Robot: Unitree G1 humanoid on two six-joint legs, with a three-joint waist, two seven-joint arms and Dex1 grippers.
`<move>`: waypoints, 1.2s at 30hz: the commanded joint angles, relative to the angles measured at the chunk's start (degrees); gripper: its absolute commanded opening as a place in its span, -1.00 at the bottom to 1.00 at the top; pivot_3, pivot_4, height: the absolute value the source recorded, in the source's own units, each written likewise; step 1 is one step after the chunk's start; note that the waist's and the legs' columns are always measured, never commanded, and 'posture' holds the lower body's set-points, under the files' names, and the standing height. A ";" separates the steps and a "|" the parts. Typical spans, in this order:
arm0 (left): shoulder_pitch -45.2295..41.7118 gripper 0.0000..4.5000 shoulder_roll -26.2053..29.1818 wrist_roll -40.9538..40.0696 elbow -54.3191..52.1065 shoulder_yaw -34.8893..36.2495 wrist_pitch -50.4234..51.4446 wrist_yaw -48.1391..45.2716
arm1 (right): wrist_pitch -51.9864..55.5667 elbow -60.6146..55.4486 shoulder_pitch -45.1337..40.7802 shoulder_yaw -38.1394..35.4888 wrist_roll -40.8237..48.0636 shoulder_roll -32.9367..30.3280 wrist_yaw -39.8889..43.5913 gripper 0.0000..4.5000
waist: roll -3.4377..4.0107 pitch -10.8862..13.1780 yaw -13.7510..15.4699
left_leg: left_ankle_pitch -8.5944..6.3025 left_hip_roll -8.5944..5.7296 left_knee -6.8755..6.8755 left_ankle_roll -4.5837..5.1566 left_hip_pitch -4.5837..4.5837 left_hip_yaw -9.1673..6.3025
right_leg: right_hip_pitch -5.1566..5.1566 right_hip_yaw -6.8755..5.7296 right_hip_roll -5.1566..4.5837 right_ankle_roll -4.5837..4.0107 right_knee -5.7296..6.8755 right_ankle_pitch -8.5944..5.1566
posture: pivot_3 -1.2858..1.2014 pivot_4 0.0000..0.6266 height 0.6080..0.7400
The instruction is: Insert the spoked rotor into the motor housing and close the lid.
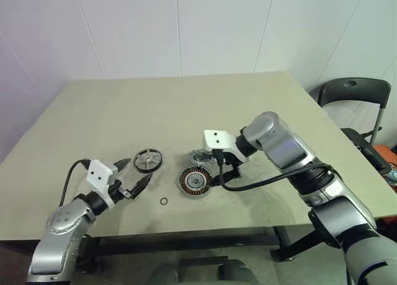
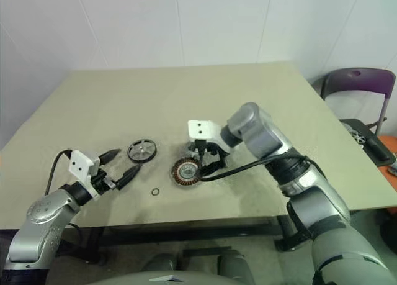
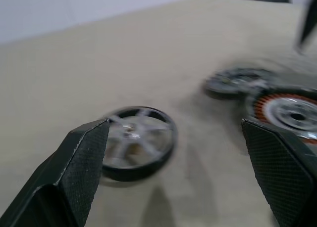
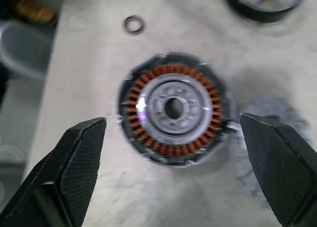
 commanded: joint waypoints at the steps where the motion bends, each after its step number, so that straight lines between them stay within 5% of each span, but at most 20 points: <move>1: 0.29 1.00 2.04 -1.30 -2.43 -1.65 0.40 -4.19 | -2.30 -0.52 3.40 -9.42 7.86 1.76 -3.18 1.00 | 0.00 0.00 -0.12 | 0.00 0.01 -0.01 0.00 0.00 0.00 | -0.01 0.01 0.02 0.00 0.00 0.00 | 0.03 -1.00 1.00; 4: 0.21 1.00 3.01 -2.06 -1.56 -2.50 0.29 -7.39 | -10.70 0.54 7.58 -13.51 11.17 1.85 -3.59 1.00 | 0.02 0.02 -0.04 | 0.00 0.03 0.01 0.00 0.01 0.02 | 0.00 0.02 0.03 0.00 0.01 0.00 | 0.03 -1.00 1.00; 12: -0.52 1.00 1.85 -0.45 2.93 -6.56 -3.04 -12.50 | -12.59 4.90 10.89 -17.15 16.55 0.06 -1.53 1.00 | 0.04 0.02 -0.06 | 0.00 0.03 0.03 0.01 0.12 0.04 | 0.13 0.02 0.04 -0.02 0.02 0.00 | 0.03 -1.00 1.00; 36: -5.44 1.00 -0.97 10.24 20.81 -12.59 -14.74 -12.90 | -14.29 7.52 12.86 -15.87 16.46 -1.78 -0.31 1.00 | 0.05 0.01 0.09 | 0.00 0.02 0.04 0.01 0.31 0.03 | 0.34 0.03 0.01 0.00 0.00 0.00 | 0.03 -1.00 1.00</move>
